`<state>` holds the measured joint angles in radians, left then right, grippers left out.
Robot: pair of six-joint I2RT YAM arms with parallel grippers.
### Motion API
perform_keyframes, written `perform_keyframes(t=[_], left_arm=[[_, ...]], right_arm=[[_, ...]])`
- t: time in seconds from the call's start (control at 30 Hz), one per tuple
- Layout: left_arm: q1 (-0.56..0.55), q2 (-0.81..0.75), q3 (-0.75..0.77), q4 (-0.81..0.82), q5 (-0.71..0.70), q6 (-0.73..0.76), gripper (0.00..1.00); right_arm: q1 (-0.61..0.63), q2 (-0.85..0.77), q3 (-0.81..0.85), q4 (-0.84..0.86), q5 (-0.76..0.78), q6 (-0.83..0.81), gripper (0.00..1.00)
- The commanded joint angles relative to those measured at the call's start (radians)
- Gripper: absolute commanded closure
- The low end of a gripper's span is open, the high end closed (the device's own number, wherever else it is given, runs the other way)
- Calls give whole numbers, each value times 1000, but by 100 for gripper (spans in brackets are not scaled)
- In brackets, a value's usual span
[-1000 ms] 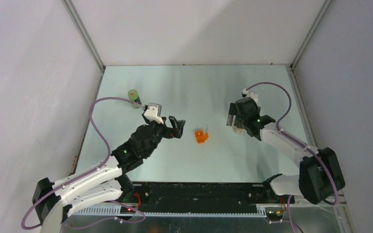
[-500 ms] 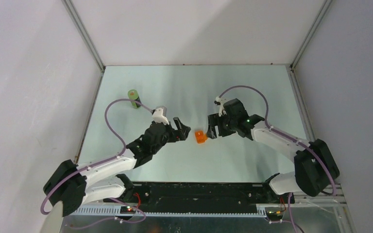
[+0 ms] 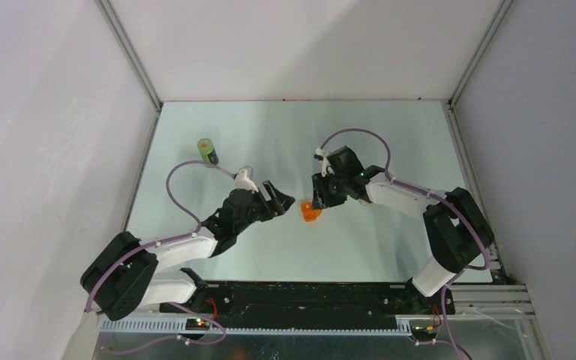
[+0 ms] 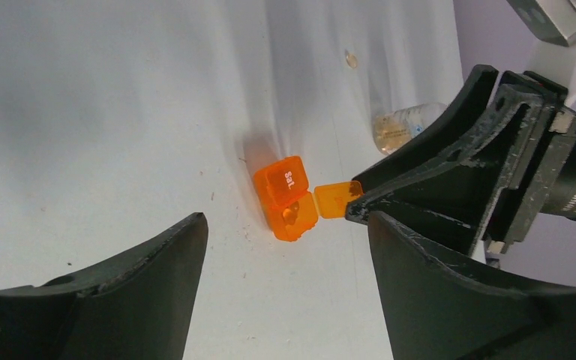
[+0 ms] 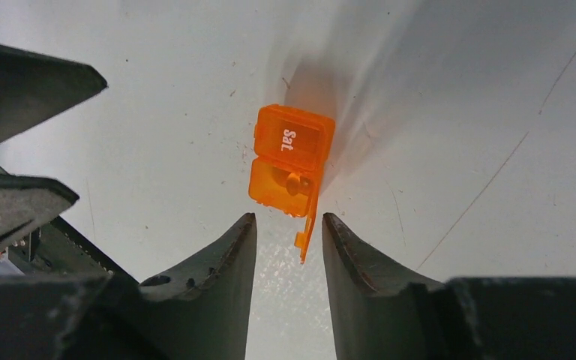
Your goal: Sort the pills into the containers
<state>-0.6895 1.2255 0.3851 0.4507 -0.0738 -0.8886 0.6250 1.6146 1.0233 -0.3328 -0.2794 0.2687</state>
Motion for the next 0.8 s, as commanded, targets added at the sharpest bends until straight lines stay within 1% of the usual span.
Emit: perform_keyframes(t=[0.0,0.07,0.17,0.23,0.3,0.57,0.77], left_arm=[[9,25,-8,90,45,-58,18],[9,39,-10,103,56,-68,19],[9,62,-14,134,65,-81,22],[9,72,-19,151,92,-91,23],[9,82,-26,167,102,-100,23],[7,109,-42,206,114,-124,26],[7,133,-55,271,147,-149,28]], right_arm=[[10,45,67,-43,23,25,61],[14,62,76,-56,33,32,65],[17,72,80,-62,42,47,76],[16,73,82,-64,48,55,81],[17,72,88,-68,56,60,84],[17,59,113,-103,74,59,93],[9,27,142,-124,28,50,96]])
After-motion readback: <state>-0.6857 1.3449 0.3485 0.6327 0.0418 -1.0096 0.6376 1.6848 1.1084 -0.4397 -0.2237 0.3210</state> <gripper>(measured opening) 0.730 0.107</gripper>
